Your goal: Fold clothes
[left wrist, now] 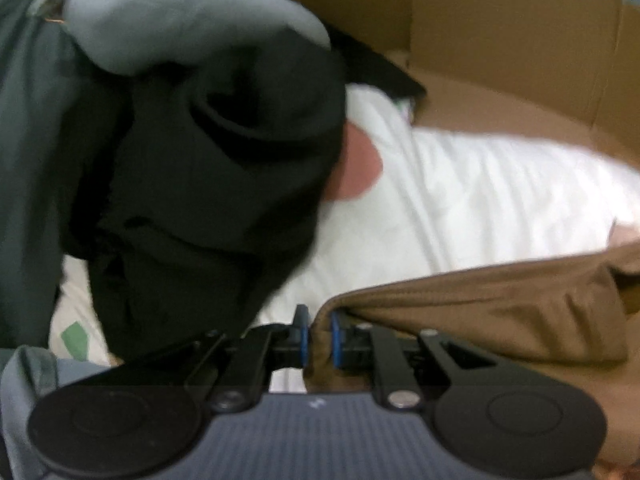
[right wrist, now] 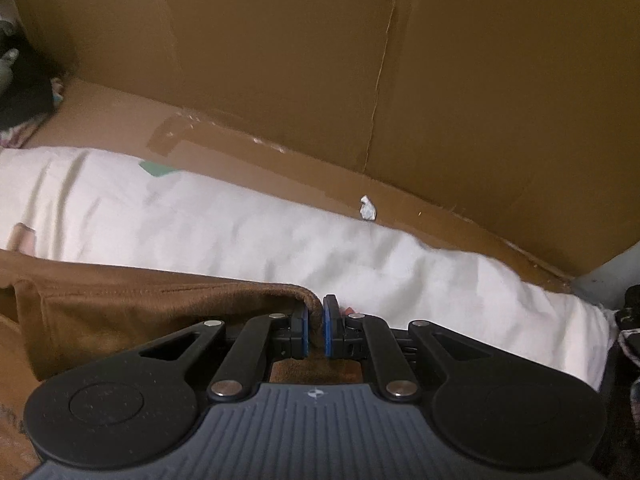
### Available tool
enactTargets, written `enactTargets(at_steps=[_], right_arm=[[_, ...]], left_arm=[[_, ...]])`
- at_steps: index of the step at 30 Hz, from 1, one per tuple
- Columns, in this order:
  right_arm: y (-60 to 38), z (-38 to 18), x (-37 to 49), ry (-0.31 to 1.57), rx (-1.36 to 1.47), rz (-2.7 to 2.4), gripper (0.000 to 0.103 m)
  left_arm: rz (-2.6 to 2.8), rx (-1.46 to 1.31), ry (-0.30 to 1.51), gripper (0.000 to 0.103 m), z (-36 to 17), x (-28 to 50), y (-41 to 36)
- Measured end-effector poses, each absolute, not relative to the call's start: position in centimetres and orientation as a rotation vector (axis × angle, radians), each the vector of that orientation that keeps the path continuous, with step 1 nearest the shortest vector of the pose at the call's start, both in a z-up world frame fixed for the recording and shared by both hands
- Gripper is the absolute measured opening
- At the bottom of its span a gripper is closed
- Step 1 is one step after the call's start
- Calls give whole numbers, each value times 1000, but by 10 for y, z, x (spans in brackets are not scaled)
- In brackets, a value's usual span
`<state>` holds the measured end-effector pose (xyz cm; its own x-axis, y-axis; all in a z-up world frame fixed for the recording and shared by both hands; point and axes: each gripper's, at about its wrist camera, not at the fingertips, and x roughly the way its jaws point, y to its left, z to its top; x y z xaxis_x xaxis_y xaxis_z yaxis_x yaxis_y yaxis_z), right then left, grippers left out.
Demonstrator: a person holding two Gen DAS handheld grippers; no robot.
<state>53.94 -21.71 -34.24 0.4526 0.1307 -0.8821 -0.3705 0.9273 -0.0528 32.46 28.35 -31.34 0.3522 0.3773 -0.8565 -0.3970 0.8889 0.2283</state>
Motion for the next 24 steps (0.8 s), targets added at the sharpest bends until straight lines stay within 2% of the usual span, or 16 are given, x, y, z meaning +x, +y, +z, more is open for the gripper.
enactTargets(at_steps=[4, 6, 8, 10, 14, 18, 24], right_arm=[[-208, -346, 535, 1039, -304, 288, 9], [-208, -343, 533, 1044, -315, 298, 10], [-213, -338, 532, 1050, -297, 308, 17], [-219, -334, 529, 1052, -265, 305, 27], [-228, -321, 520, 1049, -246, 307, 29], [-228, -299, 502, 957, -248, 360, 29], [-210, -283, 477, 886, -224, 474, 29]], left_arm=[[527, -49, 1104, 15, -315, 328, 282], [512, -44, 1104, 19, -312, 326, 282], [516, -26, 1103, 35, -308, 322, 284], [529, -47, 1093, 39, -302, 315, 288], [513, -78, 1081, 41, -287, 299, 287], [525, -125, 1059, 43, -268, 289, 282], [427, -107, 998, 44, -250, 302, 251]])
